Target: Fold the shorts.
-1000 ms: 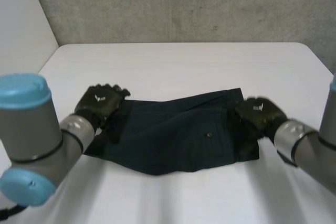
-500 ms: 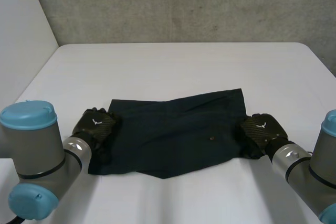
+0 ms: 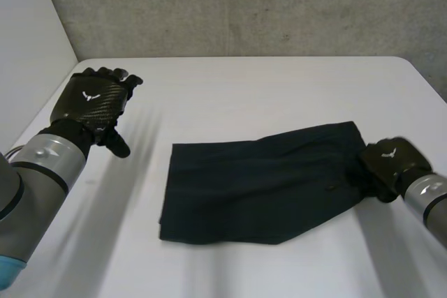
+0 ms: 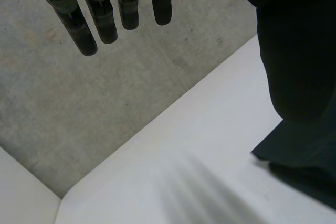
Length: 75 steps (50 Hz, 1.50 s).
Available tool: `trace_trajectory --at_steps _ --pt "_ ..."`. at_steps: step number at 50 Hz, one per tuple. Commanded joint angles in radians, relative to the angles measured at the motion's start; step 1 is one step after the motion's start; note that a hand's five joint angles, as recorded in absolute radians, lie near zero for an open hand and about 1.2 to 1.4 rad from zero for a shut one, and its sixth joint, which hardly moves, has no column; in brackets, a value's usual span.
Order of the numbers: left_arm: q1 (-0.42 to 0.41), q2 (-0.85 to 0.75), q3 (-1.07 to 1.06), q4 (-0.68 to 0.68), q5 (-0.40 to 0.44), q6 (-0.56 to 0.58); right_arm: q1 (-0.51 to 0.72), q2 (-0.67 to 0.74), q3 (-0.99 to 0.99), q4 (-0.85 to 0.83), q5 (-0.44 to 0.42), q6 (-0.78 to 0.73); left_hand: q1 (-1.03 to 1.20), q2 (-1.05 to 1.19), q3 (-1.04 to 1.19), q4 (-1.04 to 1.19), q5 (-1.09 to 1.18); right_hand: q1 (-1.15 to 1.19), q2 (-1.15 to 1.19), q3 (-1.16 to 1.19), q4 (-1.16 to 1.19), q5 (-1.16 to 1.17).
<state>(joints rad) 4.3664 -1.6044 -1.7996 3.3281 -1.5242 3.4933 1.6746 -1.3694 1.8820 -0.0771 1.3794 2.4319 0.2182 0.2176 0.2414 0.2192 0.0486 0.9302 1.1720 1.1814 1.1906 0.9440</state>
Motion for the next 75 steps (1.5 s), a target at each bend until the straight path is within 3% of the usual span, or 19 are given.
trace_trajectory --at_steps 1,7,13,19,23,27,30,31,39,43,46,58,67,73,75 --pt "0.019 -0.003 -0.007 -0.022 0.001 -0.008 0.108 -0.036 -0.127 0.025 0.041 -0.102 -0.031 -0.03 -0.054 -0.032 -0.036 0.466 0.224 0.215 0.206 0.278" --pt "0.018 -0.003 -0.003 -0.022 0.001 -0.03 0.39 0.024 -0.299 0.022 0.079 -0.128 -0.031 -0.03 -0.054 -0.032 -0.036 0.466 0.224 0.215 0.206 0.278" --pt "0.018 0.001 0.006 -0.022 0.001 -0.048 0.692 0.203 -0.435 0.025 0.055 -0.28 -0.031 -0.03 -0.054 -0.032 -0.036 0.466 0.224 0.215 0.206 0.278" --pt "0.019 0.008 0.011 -0.021 -0.001 -0.065 0.818 0.341 -0.431 0.028 -0.093 -0.375 -0.031 -0.03 -0.054 -0.032 -0.036 0.466 0.224 0.215 0.206 0.278" --pt "0.019 0.006 0.017 -0.018 0.001 -0.071 0.815 0.354 -0.413 0.026 -0.178 -0.367 -0.031 -0.03 -0.054 -0.032 -0.036 0.383 0.141 0.132 0.122 0.194" --pt "0.018 0.003 0.04 -0.016 -0.001 -0.073 0.812 0.314 -0.408 0.017 -0.197 -0.299 -0.031 -0.03 -0.054 -0.032 -0.036 -0.461 -0.703 -0.713 -0.722 -0.65" --pt "0.01 0.003 0.066 -0.016 -0.002 -0.076 0.794 0.27 -0.406 0.013 -0.209 -0.19 -0.031 -0.03 -0.054 -0.032 -0.036 -0.73 -0.972 -0.981 -0.99 -0.918" --pt "0.009 0.0 0.074 -0.016 -0.002 -0.077 0.762 0.224 -0.405 0.002 -0.207 -0.084 -0.031 -0.03 -0.054 -0.032 -0.036 -0.756 -0.997 -1.007 -1.016 -0.944" --pt "-0.019 -0.052 0.147 -0.015 -0.004 -0.111 0.567 0.004 -0.353 -0.09 -0.11 0.465 -0.025 -0.025 -0.048 -0.026 -0.03 -0.756 -0.997 -1.007 -1.016 -0.944" --pt "-0.053 -0.077 0.172 -0.016 -0.002 -0.119 0.449 -0.03 -0.33 -0.047 -0.034 0.551 -0.011 -0.01 -0.034 -0.012 -0.016 -0.756 -0.997 -1.007 -1.016 -0.944" --pt "-0.097 -0.12 0.187 -0.021 0.001 -0.119 0.386 -0.031 -0.308 0.006 -0.011 0.569 0.007 0.008 -0.016 0.006 0.002 -0.756 -0.997 -1.007 -1.016 -0.944" --pt "-0.296 -0.233 0.169 -0.064 0.002 -0.111 0.323 0.044 -0.284 0.065 -0.002 0.584 0.039 0.04 0.016 0.038 0.034 -0.756 -0.997 -1.007 -1.016 -0.944" --pt "-0.353 -0.304 0.157 -0.044 0.002 -0.077 0.317 0.064 -0.29 0.089 -0.003 0.581 0.086 0.087 0.063 0.085 0.081 -0.756 -0.997 -1.007 -1.016 -0.944" --pt "-0.352 -0.361 0.163 -0.016 -0.001 0.007 0.32 0.095 -0.302 0.089 -0.01 0.576 0.288 0.289 0.265 0.287 0.283 -0.756 -0.997 -1.007 -1.016 -0.944" --pt "-0.353 -0.384 0.169 0.008 -0.008 0.038 0.324 0.11 -0.313 0.092 -0.01 0.581 0.529 0.529 0.506 0.528 0.524 -0.756 -0.997 -1.007 -1.016 -0.944"
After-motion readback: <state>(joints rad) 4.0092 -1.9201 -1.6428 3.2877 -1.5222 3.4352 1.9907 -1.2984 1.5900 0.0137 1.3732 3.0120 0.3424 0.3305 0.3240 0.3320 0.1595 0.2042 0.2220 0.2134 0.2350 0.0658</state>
